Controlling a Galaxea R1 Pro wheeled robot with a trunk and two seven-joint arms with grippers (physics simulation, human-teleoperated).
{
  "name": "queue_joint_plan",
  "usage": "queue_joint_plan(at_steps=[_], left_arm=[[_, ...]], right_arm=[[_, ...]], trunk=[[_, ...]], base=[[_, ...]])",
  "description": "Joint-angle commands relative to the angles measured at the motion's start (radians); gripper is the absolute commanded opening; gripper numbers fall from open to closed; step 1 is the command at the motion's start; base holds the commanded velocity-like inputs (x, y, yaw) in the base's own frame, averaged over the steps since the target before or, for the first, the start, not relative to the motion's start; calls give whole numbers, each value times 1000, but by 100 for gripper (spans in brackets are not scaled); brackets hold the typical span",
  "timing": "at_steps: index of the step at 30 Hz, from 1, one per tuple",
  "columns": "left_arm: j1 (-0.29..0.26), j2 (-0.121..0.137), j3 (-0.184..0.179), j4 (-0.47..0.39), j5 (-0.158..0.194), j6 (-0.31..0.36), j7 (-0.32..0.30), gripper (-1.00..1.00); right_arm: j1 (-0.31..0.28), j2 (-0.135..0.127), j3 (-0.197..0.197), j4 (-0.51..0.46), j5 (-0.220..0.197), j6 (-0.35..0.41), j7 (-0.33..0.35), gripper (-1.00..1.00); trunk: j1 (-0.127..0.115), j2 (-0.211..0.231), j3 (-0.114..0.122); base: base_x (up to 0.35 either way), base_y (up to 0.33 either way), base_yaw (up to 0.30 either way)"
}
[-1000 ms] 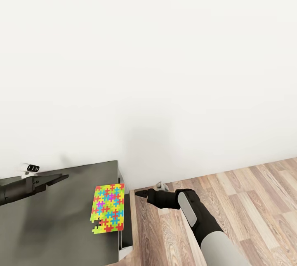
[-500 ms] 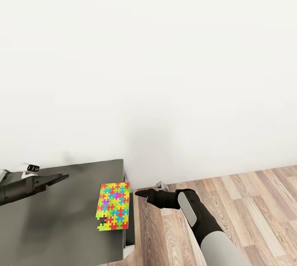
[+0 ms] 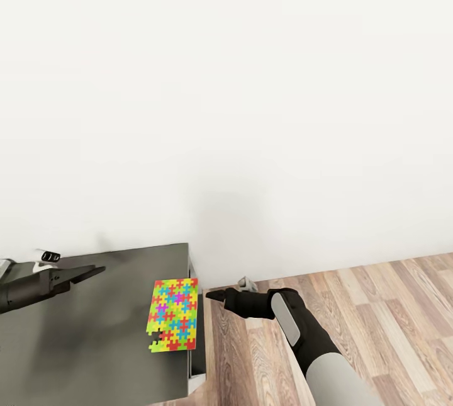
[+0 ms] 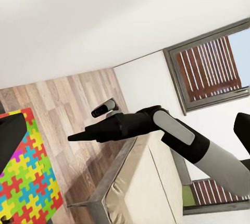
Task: Put all the toys in the child's room - the three board games (two on the bed and one on the table), the two jigsaw puzzles on the table, and the tennis ball on the table - inside the toy box on the table in the child's room.
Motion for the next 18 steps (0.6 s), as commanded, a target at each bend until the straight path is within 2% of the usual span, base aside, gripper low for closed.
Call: queue_joint_plan(at_steps=[1, 6, 18], left_arm=[[-1, 0, 0, 0, 0, 11, -4, 100], [-1, -1, -1, -1, 0, 11, -4, 100], [-1, -1, -2, -1, 0, 11, -4, 100]], right_arm=[[0, 0, -1, 0, 2, 4, 3, 100], [0, 0, -1, 0, 2, 4, 3, 100], [-1, 0, -1, 2, 1, 5, 3, 100]], trunk=[[1, -2, -2], [1, -2, -2], [1, -2, -13]], base=[[0, 0, 47], [0, 0, 96], [0, 0, 173]])
